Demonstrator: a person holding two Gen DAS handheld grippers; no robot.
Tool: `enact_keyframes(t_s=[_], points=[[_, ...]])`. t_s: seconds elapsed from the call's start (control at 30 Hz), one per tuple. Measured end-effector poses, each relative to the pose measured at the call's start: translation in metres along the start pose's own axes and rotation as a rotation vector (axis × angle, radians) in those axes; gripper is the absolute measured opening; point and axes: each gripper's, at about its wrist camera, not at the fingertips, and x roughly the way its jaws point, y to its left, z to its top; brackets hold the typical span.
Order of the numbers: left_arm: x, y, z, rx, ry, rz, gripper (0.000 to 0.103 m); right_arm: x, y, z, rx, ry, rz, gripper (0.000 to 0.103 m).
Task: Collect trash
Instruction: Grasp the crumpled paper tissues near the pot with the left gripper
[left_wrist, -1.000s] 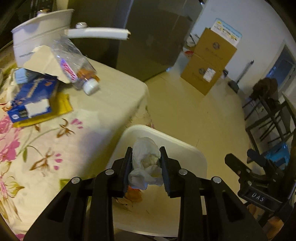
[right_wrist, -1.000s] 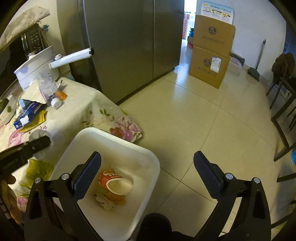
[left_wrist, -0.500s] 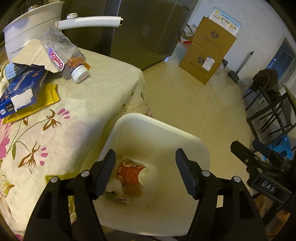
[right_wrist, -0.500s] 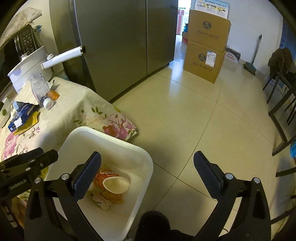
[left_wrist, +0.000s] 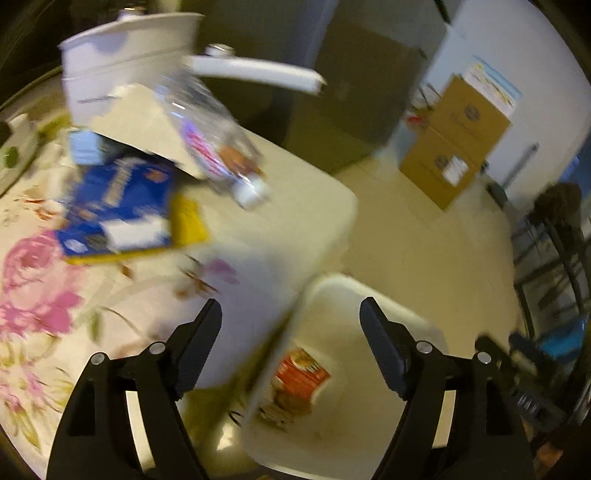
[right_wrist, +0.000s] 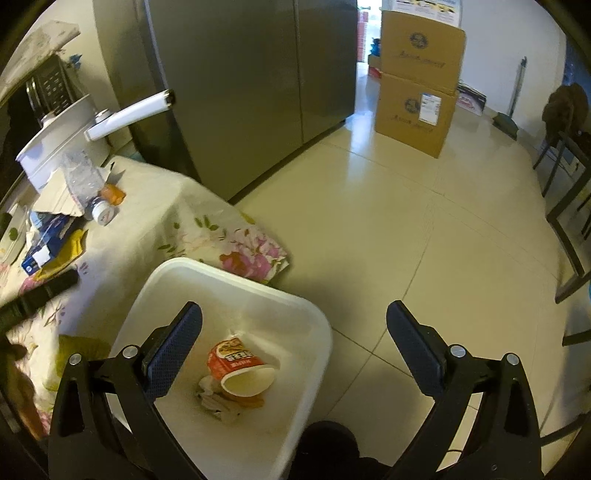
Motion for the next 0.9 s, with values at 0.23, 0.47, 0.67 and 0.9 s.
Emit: enact_keyframes(t_s=[0.23,0.47,0.67,0.9], points=[[-0.027,0.058,0.040,-0.099,-0.115,0.094,0.075,0.006,0.021,-0.002,-0.051,0.029,0.028,0.096],[-0.040,0.122,0.089,-0.208,-0.206,0.208,0.075,0.011,0.030,-0.002,-0.064,0.060,0.056,0.096],[-0.016,0.178,0.119,-0.365,-0.169,0.224,0.075,0.017,0.039,-0.001,-0.071,0.091,0.086,0.096],[0.011,0.213,0.131,-0.454,-0.120,0.213,0.074,0.020,0.047,-0.002,-0.091,0.109,0.097,0.096]])
